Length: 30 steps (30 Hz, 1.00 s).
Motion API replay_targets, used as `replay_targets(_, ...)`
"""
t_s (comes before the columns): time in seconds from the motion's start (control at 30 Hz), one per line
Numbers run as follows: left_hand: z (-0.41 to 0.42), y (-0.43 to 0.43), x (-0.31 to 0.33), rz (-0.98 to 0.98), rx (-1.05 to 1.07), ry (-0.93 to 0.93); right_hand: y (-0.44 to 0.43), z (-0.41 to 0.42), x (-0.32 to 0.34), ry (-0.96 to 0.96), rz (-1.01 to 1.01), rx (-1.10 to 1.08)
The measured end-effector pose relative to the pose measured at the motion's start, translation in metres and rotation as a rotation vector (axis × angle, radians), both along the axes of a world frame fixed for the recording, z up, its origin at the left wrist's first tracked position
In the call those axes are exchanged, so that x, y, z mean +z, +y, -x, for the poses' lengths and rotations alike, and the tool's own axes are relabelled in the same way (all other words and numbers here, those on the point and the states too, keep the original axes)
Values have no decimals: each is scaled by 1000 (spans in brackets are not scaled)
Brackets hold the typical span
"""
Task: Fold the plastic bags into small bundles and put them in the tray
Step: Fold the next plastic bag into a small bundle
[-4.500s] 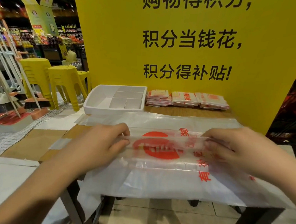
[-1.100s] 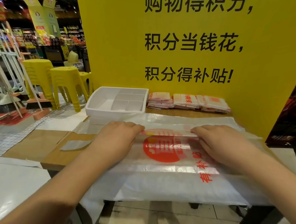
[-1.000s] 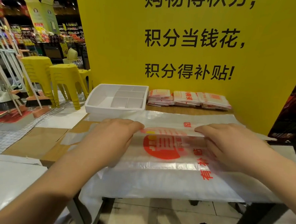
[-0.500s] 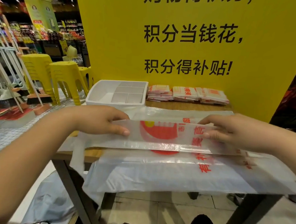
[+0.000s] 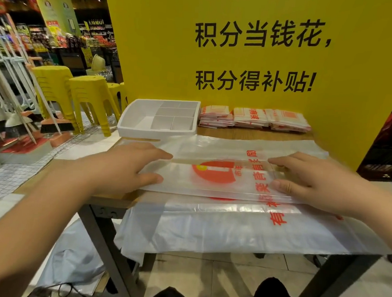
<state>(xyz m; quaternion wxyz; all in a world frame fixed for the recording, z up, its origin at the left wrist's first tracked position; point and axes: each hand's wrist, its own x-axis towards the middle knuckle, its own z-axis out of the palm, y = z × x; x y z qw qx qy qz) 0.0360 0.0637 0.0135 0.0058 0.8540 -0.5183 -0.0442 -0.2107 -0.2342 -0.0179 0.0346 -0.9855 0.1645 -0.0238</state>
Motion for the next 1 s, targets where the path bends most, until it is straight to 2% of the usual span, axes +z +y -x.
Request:
replay_targets(0.2,31,0,-30,138,-125,8,18,10,-5,-156,-68,131)
replay_targets(0.37,48,-14,-54,209,-213,-75,37,7,-18,-170,54,213)
replay_targets(0.5,53,-20,-52,337,-259,-182,47,4,-24,-320,206,279)
replay_targets(0.73,60,-30,-48,452,-167,-300,58,-1,-22,-454,297,104)
replay_targets(0.83,62,-34,-51,433,-127,-212,62,-1,-24,-427,226,51)
replay_targets(1.0,57,-23,-56,364,-111,92,53,5,-22,-284,-282,72)
